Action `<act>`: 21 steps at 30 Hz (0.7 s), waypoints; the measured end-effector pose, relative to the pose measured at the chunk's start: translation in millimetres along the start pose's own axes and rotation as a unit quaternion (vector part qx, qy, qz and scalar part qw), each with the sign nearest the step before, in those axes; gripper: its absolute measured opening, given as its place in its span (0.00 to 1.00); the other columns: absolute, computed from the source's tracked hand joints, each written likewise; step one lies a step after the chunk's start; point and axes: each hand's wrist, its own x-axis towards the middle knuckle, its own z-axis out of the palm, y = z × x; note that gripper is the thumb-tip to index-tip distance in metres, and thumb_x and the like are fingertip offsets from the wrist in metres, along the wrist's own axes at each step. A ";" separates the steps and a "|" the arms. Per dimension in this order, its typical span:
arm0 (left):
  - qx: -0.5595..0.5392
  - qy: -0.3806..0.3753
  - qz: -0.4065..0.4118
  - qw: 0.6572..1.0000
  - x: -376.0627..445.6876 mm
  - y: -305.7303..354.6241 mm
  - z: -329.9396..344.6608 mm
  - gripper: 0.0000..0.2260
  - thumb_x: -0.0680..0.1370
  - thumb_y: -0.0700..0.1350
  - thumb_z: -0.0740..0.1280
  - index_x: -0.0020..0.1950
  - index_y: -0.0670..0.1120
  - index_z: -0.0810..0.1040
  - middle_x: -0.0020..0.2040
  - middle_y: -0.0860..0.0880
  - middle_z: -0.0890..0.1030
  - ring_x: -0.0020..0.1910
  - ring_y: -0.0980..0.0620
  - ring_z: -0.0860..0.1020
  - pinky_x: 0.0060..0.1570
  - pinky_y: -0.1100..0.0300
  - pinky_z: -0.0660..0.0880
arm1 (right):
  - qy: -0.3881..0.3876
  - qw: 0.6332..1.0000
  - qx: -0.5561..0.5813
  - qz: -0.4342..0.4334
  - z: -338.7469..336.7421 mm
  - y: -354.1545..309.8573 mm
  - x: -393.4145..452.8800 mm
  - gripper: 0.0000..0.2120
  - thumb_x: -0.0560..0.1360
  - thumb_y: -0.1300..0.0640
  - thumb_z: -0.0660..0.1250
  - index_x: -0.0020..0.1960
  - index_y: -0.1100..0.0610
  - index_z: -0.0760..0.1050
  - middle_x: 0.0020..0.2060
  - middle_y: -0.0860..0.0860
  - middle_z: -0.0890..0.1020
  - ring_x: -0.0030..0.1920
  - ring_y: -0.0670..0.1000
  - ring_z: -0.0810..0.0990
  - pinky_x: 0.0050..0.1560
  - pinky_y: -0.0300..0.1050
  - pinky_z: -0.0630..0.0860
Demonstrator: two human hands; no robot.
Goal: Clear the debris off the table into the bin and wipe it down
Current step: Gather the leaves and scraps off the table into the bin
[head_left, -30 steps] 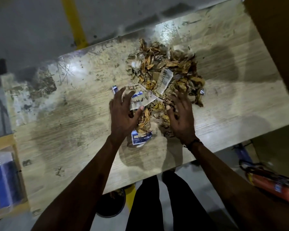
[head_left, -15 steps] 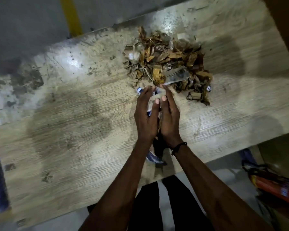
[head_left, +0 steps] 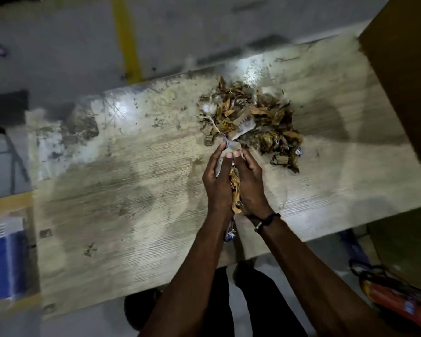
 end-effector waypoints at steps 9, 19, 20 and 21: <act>-0.034 0.033 0.092 0.995 -39.5 78.8 -0.4 0.13 0.85 0.40 0.67 0.67 0.52 0.82 0.68 0.53 0.83 0.71 0.53 0.79 0.74 0.48 0.73 | -0.060 0.997 -0.015 -0.055 35.4 -68.3 -47.9 0.11 0.85 0.56 0.67 0.64 0.56 0.83 0.61 0.53 0.86 0.65 0.52 0.83 0.66 0.51 0.79; -0.075 0.128 0.191 0.970 -115.9 129.6 -16.2 0.13 0.85 0.42 0.67 0.66 0.56 0.83 0.69 0.51 0.82 0.71 0.50 0.79 0.73 0.44 0.74 | -0.230 0.970 -0.003 -0.074 52.5 -109.5 -125.0 0.15 0.87 0.60 0.63 0.72 0.61 0.78 0.67 0.55 0.84 0.69 0.54 0.81 0.69 0.50 0.78; -0.076 0.139 0.196 0.968 -123.0 129.7 -19.2 0.13 0.85 0.43 0.67 0.66 0.57 0.83 0.69 0.51 0.82 0.71 0.49 0.79 0.73 0.43 0.74 | -0.242 0.968 -0.007 -0.072 53.1 -108.7 -132.1 0.15 0.87 0.60 0.63 0.71 0.60 0.78 0.66 0.54 0.84 0.68 0.54 0.82 0.70 0.52 0.77; -0.080 0.156 0.205 0.963 -132.6 129.1 -24.4 0.12 0.85 0.45 0.68 0.65 0.57 0.84 0.69 0.51 0.83 0.71 0.49 0.79 0.73 0.41 0.74 | -0.260 0.963 -0.010 -0.073 53.9 -107.9 -142.5 0.14 0.87 0.60 0.62 0.70 0.58 0.79 0.66 0.54 0.84 0.68 0.54 0.82 0.70 0.52 0.77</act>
